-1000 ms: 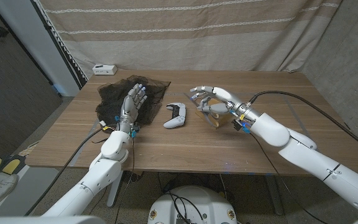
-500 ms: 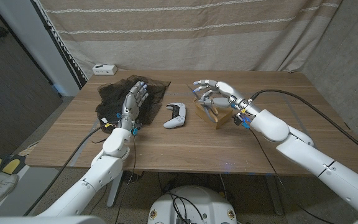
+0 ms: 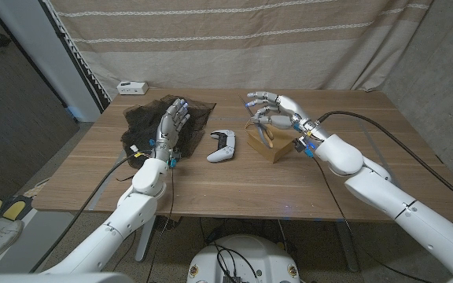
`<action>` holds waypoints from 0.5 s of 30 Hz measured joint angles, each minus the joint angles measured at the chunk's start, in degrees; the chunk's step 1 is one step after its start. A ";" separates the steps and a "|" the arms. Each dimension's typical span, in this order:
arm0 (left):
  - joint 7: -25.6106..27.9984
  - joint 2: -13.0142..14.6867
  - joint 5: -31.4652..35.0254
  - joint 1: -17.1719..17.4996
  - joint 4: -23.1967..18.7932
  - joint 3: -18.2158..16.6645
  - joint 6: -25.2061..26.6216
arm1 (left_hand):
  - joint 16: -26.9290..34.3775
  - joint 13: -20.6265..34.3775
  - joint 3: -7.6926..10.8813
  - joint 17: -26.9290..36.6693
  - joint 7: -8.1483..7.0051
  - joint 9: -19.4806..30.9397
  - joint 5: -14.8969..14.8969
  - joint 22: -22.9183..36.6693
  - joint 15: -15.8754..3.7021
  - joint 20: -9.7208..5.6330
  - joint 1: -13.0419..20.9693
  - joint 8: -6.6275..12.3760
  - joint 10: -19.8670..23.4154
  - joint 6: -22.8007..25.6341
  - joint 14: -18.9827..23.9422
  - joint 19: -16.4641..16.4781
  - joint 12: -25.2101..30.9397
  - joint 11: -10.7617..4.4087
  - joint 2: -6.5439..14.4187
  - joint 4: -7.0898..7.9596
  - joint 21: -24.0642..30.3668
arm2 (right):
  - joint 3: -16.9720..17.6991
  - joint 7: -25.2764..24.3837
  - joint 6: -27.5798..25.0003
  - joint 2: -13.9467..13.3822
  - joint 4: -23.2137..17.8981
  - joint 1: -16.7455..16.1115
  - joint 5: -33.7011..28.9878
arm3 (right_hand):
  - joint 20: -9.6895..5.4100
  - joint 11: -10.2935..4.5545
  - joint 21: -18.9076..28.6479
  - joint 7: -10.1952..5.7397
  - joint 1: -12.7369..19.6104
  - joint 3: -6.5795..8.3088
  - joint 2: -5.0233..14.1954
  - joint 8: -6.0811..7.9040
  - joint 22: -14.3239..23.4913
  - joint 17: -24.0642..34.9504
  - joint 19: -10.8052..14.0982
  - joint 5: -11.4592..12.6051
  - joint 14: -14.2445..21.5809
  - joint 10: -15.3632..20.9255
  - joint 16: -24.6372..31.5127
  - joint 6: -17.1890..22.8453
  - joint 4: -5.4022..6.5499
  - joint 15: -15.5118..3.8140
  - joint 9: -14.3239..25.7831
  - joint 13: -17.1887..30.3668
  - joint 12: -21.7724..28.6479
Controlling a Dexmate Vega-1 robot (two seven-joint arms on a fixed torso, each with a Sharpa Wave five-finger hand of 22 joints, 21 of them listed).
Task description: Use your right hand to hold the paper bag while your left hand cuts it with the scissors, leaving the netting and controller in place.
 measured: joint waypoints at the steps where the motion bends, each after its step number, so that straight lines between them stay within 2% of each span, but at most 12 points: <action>1: -0.04 0.08 0.00 -0.09 -0.09 0.06 0.10 | 0.00 0.00 0.00 0.00 0.00 0.00 0.00 0.00 0.20 0.00 0.00 0.00 0.00 0.00 0.20 0.00 0.00 0.00 0.00 0.00 0.00 | -0.02 -0.01 -0.16 0.12 0.05 0.06 0.39 | 0.00 0.20 0.00 0.00 0.00 0.00 0.00 0.00 0.00 0.00 0.00 -0.01 0.00 0.20 0.00 0.00 0.00 0.00 0.00 0.00 0.00; 15: -0.70 0.62 -0.19 -1.33 -0.81 0.40 1.71 | 0.00 0.00 0.01 0.00 0.12 0.01 0.00 0.00 0.20 0.00 0.00 0.63 0.82 3.16 0.21 0.00 0.00 -0.18 0.00 0.00 0.00 | -0.23 -0.48 -2.43 2.65 0.89 1.52 6.15 | 0.18 0.21 1.33 0.00 -0.01 0.18 -0.01 -0.22 -0.53 0.36 -0.43 -0.44 0.20 0.21 -0.34 0.00 -0.19 0.20 0.00 0.01 -0.49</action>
